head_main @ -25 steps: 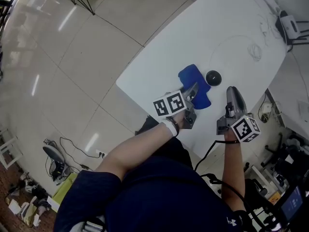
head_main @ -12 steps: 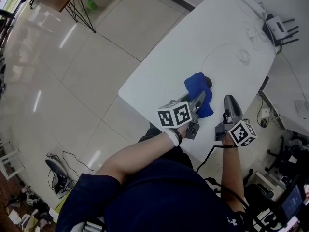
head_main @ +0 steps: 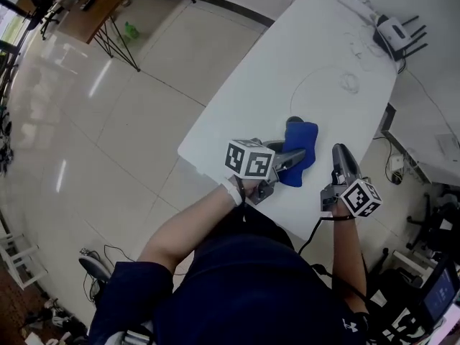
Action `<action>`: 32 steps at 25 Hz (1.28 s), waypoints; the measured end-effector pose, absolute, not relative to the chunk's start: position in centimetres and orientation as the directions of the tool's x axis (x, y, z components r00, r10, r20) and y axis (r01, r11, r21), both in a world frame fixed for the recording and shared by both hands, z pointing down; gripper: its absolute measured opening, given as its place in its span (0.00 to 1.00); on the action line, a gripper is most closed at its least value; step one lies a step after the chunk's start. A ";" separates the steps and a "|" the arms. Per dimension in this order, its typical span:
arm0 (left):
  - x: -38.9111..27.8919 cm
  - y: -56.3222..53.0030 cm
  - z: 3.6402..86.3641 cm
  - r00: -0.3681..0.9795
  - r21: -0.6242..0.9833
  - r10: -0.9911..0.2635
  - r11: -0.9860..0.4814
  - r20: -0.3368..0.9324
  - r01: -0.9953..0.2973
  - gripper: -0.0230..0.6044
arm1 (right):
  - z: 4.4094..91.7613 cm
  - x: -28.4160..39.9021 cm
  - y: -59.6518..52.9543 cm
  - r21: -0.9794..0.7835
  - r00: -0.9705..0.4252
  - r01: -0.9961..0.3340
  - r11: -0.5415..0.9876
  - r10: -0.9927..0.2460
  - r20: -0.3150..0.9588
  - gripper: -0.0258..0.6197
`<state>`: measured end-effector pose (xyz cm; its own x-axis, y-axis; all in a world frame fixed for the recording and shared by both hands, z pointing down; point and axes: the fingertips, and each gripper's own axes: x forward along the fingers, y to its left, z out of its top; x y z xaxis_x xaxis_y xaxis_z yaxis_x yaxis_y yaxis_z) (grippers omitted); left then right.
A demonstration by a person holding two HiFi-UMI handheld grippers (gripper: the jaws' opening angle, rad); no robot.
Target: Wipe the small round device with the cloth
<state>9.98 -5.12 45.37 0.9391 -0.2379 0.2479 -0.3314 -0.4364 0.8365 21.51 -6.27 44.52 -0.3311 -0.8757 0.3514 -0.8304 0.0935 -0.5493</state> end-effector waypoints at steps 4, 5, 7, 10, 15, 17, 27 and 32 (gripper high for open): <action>7.0 -3.9 48.3 0.946 0.877 -0.128 -0.355 0.298 -0.324 0.26 | 44.6 22.5 -5.7 -0.564 -0.309 -0.823 0.063 -0.884 0.352 0.17; 5.9 -3.6 49.5 0.943 0.884 -0.107 -0.328 0.317 -0.334 0.26 | 44.7 22.4 -5.5 -0.568 -0.306 -0.821 0.057 -0.884 0.352 0.17; 3.3 -3.7 52.4 0.925 0.885 -0.090 -0.268 0.370 -0.380 0.25 | 44.9 22.0 -5.1 -0.577 -0.306 -0.815 0.052 -0.884 0.353 0.17; -0.8 -5.0 56.6 0.870 0.853 -0.108 -0.172 0.481 -0.493 0.26 | 45.0 21.1 -4.5 -0.584 -0.317 -0.810 0.057 -0.880 0.354 0.17; -6.4 -6.3 61.5 0.581 0.516 -0.125 -0.339 0.804 -0.787 0.38 | 44.6 19.7 -4.1 -0.592 -0.337 -0.803 0.075 -0.875 0.347 0.17; -7.5 -7.2 61.7 0.461 0.326 -0.197 -0.478 0.865 -0.816 0.49 | 44.2 19.1 -3.9 -0.589 -0.342 -0.804 0.085 -0.876 0.341 0.17; -7.0 -8.0 53.9 0.401 -0.254 -0.643 -0.684 0.653 -0.684 0.41 | 41.4 13.4 -3.2 -0.525 -0.375 -0.834 0.173 -0.875 0.307 0.17; -4.3 -5.8 45.4 0.627 0.146 -0.622 -0.646 0.468 -0.750 0.07 | 39.7 11.6 -3.1 -0.456 -0.415 -0.852 0.258 -0.863 0.287 0.08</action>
<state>-4.27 -5.76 45.36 0.6274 -0.6223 0.4680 -0.7495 -0.6456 0.1464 11.60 -3.08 39.70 -0.4149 -0.8633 0.2874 -0.8520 0.2577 -0.4558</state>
